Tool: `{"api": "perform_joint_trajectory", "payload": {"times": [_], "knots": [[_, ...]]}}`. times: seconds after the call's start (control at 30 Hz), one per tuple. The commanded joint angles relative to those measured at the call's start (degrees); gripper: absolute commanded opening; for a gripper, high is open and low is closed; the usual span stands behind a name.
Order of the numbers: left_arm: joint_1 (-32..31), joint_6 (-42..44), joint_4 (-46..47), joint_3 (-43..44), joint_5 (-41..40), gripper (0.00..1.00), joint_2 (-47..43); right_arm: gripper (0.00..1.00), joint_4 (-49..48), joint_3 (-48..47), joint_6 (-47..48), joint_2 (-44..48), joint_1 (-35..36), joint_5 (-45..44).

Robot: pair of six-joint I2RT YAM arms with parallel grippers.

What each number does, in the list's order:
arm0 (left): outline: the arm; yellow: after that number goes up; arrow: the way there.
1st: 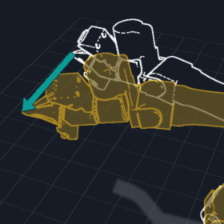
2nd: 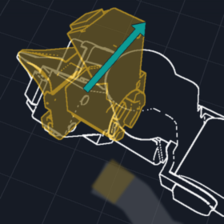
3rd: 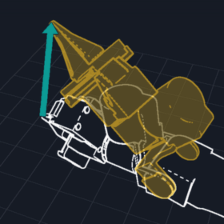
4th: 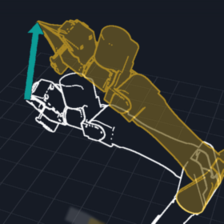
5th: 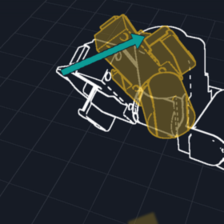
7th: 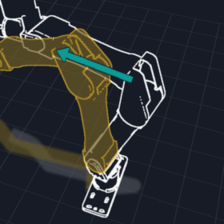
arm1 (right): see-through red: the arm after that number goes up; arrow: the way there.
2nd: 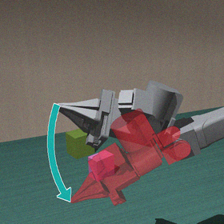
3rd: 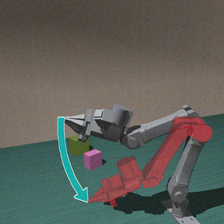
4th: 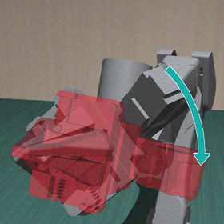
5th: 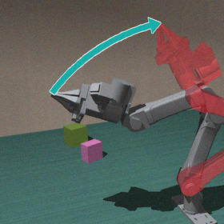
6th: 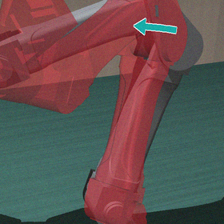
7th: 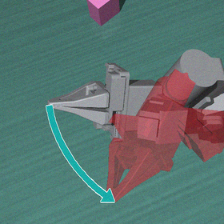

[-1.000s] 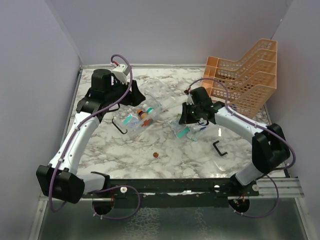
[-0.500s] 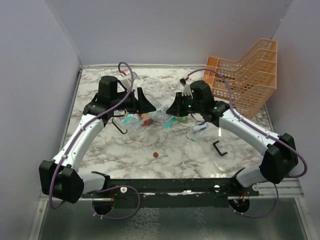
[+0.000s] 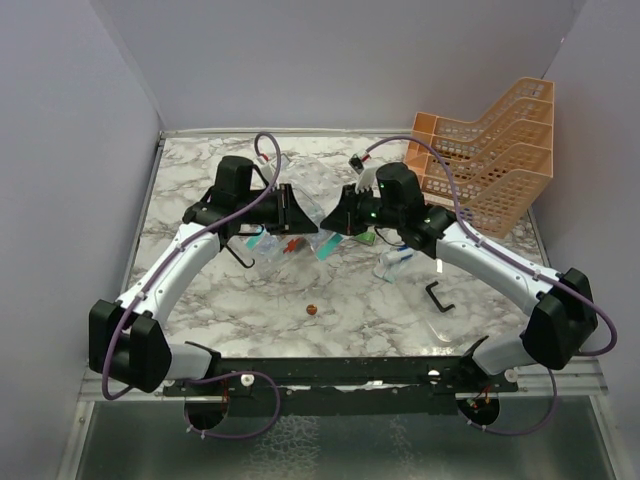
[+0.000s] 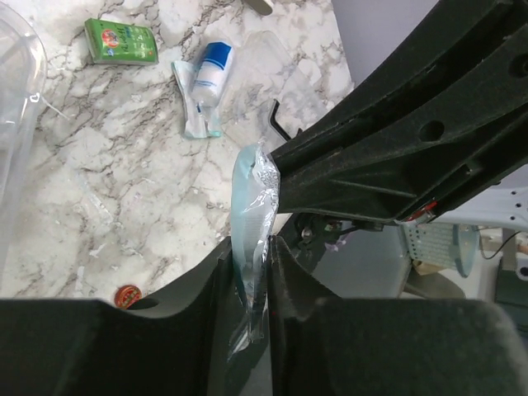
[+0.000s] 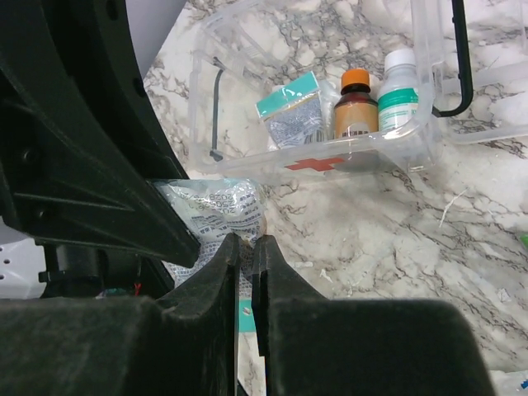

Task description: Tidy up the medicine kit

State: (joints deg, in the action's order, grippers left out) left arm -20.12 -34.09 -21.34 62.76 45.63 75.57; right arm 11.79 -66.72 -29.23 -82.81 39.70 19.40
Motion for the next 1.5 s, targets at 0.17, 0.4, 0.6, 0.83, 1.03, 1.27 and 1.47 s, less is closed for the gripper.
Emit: {"api": "perform_joint_trajectory", "payload": {"times": [0.17, 0.4, 0.6, 0.83, 1.03, 1.27, 1.47], "knots": [[-0.07, 6.07, -1.09, 3.87, -2.29, 0.0, 0.06, 0.4, -0.13, 0.31, 2.22, 3.66, 0.4, -2.99], [0.26, 11.05, -7.11, 6.88, -16.73, 0.0, -1.25, 0.57, -0.36, 4.05, 0.86, 10.11, 0.37, -10.5], [0.83, 13.7, -9.82, 7.38, -33.77, 0.0, -4.84, 0.53, 5.27, 3.5, -5.28, 10.27, 0.31, -19.33], [2.78, 18.15, -12.03, 5.67, -41.26, 0.0, -7.02, 0.49, 8.89, 1.84, -3.73, 9.42, 0.36, -19.39], [5.5, 19.94, -11.81, 4.21, -37.67, 0.0, -3.76, 0.49, 8.5, 2.45, -2.84, 9.1, 0.36, -17.61], [7.18, 21.18, -11.01, 3.59, -28.98, 0.0, 1.81, 0.47, 11.95, 1.11, -4.77, 7.18, 0.32, -21.92], [8.1, 21.79, -10.96, 1.9, -26.08, 0.0, 6.17, 0.47, 9.5, 2.31, -2.94, 7.67, 0.37, -17.68]]}}
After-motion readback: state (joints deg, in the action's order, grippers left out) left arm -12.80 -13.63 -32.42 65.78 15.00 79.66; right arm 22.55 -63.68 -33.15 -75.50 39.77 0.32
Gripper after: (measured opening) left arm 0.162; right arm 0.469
